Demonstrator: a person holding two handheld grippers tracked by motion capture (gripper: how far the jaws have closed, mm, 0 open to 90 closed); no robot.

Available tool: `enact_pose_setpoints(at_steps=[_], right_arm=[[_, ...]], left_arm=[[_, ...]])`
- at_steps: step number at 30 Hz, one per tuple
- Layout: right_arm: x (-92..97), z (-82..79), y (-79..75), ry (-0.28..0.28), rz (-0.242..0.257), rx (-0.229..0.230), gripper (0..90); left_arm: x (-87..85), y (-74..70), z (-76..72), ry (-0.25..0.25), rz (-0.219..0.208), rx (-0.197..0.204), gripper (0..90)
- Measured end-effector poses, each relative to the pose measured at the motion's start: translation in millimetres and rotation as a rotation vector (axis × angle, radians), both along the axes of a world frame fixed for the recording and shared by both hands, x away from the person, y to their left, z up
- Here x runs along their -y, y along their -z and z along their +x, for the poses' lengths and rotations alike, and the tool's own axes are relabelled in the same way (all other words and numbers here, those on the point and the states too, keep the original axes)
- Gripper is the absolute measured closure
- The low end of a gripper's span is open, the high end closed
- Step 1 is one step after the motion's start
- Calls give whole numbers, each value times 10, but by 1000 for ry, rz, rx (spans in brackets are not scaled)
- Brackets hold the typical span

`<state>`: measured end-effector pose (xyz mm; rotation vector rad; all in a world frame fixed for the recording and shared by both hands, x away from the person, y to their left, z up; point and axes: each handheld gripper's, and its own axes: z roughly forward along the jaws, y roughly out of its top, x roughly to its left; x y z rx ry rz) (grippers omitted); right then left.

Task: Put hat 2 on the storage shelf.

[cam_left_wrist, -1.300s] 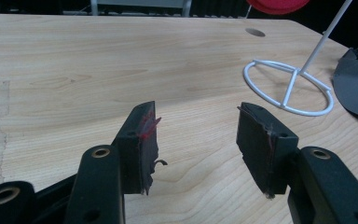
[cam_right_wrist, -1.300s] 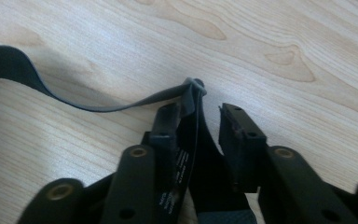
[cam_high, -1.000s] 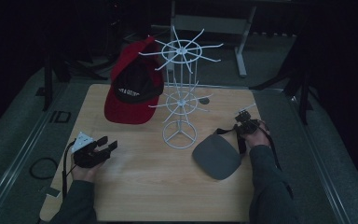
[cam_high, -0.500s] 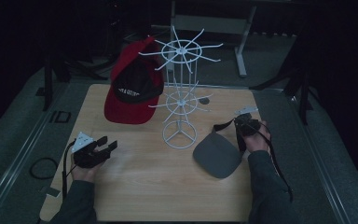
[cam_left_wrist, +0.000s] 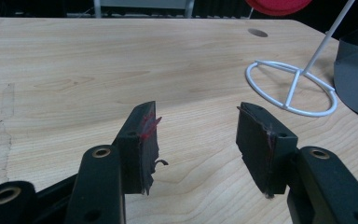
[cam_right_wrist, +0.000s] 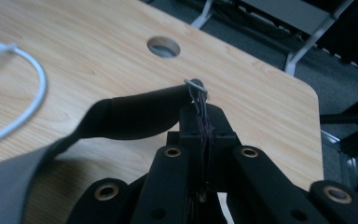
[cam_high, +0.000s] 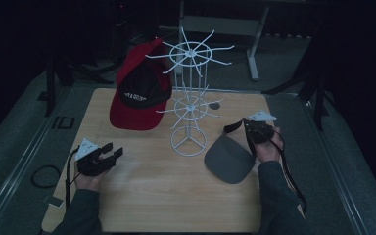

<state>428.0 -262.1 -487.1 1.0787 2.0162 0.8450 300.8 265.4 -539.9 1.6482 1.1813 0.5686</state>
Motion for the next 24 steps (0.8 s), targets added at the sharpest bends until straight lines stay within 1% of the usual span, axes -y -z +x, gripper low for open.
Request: enact_pose_setpoints(at_steps=[13,19,24], right_arm=[[-56,-183,-211,-40,77,95,881],[-96,-282,-311,-72,80,139,881],[-134,-388,-433,-106,97,181,881]], left_arm=[[6,4,3,-2,4,-1,486],[5,5,4,-3,2,-1,485],[4,5,4,-2,4,-3,485]])
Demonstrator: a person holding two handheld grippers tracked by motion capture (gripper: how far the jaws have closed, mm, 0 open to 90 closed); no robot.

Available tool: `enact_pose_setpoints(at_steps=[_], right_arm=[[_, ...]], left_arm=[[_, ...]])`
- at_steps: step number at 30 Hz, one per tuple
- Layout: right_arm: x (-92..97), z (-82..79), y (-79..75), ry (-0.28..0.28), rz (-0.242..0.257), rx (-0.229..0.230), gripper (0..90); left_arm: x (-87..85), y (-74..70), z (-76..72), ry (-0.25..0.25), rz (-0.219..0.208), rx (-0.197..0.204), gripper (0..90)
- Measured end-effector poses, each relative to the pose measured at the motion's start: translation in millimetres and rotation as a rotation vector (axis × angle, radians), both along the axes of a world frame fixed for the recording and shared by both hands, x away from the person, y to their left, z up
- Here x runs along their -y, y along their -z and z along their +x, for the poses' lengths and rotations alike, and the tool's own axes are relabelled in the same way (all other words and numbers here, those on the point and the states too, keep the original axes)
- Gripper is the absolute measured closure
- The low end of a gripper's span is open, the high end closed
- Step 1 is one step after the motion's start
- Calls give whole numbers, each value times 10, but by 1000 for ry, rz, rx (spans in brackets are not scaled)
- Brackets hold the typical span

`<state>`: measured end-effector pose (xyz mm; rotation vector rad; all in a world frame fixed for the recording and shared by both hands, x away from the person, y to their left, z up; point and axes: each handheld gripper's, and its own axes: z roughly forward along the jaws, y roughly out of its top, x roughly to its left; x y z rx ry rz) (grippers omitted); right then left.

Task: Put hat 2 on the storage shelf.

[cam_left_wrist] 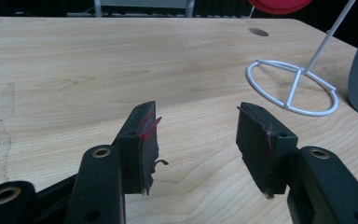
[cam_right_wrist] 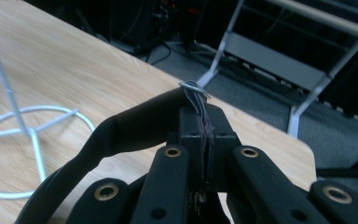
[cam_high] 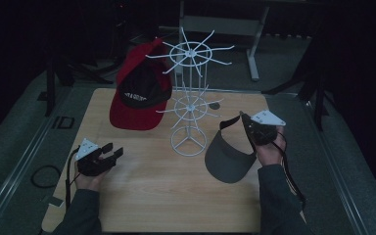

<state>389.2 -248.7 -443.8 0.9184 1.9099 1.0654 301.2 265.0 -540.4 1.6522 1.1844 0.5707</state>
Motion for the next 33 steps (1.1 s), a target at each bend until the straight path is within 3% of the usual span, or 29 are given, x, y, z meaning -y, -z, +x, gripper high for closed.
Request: enact_pose_setpoints(at_steps=[16,24,33], right_arm=[[-155,-368,-299,-112,3,115,880],[-189,-532,-396,-151,19,150,878],[-199,-606,-482,-181,34,169,878]], left_arm=[[1,1,0,0,-1,2,485],[0,-1,-3,-2,0,2,485],[-1,-1,-2,-1,1,0,485]])
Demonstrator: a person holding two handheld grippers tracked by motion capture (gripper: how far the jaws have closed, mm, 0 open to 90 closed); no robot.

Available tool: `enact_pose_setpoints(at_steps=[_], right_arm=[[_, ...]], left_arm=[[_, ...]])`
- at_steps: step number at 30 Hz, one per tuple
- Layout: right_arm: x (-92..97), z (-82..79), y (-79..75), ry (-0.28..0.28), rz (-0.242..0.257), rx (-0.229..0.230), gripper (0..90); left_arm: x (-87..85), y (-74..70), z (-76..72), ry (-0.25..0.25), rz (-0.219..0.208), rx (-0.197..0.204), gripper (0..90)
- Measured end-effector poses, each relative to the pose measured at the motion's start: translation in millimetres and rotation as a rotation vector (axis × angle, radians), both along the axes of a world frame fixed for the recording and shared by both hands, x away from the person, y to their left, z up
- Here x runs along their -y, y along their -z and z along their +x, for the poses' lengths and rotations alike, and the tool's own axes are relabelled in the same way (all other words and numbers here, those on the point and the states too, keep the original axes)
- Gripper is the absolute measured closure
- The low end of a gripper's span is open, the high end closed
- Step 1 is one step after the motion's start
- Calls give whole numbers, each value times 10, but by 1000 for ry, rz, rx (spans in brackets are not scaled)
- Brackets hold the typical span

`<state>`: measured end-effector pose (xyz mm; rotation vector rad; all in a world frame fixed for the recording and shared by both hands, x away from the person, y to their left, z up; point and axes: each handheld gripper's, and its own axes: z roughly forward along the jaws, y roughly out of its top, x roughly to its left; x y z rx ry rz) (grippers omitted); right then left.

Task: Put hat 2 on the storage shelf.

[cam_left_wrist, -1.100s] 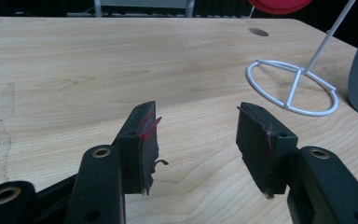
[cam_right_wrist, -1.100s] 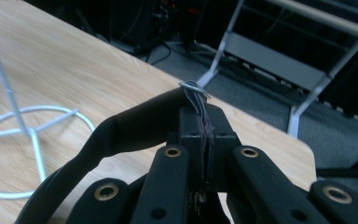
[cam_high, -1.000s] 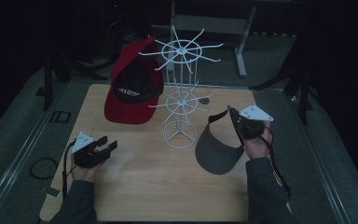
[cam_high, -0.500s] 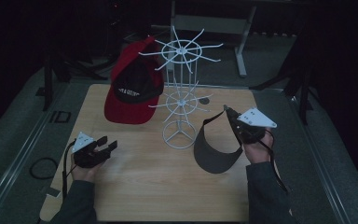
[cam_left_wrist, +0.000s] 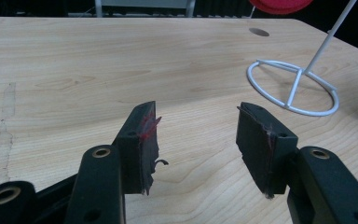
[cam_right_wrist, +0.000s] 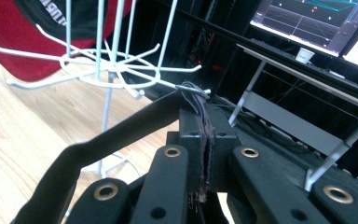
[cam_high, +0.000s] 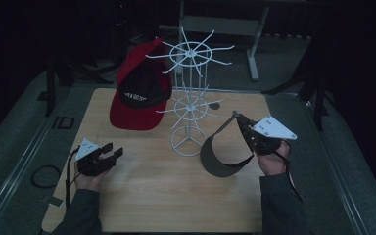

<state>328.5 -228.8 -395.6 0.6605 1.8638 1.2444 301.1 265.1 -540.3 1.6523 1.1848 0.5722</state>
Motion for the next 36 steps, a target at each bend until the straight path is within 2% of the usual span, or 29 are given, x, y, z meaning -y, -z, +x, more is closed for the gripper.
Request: enact_pose_setpoints(at_steps=[6,21,36], right_arm=[[-9,-22,-46,-22,22,-2,879],[-85,-56,-188,-52,14,37,878],[-165,-52,-331,-78,27,64,878]], left_arm=[[1,0,-1,-1,-3,1,485],[-3,-2,-1,-3,-4,1,485],[-3,-2,-1,-3,-4,3,485]])
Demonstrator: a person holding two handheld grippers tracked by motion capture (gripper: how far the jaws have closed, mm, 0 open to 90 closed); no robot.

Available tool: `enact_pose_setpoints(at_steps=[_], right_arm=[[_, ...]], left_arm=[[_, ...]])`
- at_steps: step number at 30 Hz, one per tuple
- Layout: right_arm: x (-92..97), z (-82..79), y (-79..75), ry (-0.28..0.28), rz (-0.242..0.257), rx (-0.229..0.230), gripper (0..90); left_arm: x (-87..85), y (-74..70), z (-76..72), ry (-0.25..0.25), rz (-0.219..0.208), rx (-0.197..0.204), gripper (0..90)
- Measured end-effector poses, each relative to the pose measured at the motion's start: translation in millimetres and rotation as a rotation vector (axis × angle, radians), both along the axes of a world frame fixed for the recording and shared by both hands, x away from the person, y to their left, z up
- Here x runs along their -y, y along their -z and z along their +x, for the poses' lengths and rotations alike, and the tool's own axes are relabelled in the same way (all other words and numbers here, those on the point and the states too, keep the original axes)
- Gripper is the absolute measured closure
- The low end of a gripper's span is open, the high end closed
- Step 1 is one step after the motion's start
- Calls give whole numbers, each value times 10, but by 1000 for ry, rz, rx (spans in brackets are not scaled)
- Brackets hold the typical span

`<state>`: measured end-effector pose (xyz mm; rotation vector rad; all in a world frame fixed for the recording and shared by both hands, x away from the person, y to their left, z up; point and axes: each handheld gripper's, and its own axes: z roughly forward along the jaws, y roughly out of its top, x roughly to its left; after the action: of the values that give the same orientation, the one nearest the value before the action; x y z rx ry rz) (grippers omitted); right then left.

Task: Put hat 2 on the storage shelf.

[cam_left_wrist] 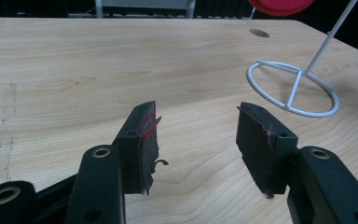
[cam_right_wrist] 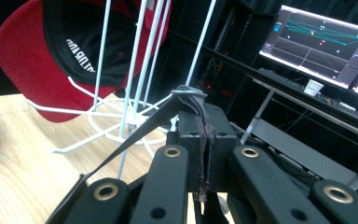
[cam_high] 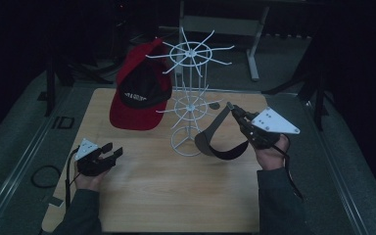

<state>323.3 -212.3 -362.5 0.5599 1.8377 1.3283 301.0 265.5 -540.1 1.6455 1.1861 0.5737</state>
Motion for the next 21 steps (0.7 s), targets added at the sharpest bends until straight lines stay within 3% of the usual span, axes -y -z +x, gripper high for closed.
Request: enact_pose_setpoints(at_steps=[10,21], right_arm=[[-7,37,-168,-1,10,21,878],[-47,45,-354,-10,-12,53,877]], left_arm=[[0,3,3,2,1,-2,485],[1,4,6,2,1,-3,485]])
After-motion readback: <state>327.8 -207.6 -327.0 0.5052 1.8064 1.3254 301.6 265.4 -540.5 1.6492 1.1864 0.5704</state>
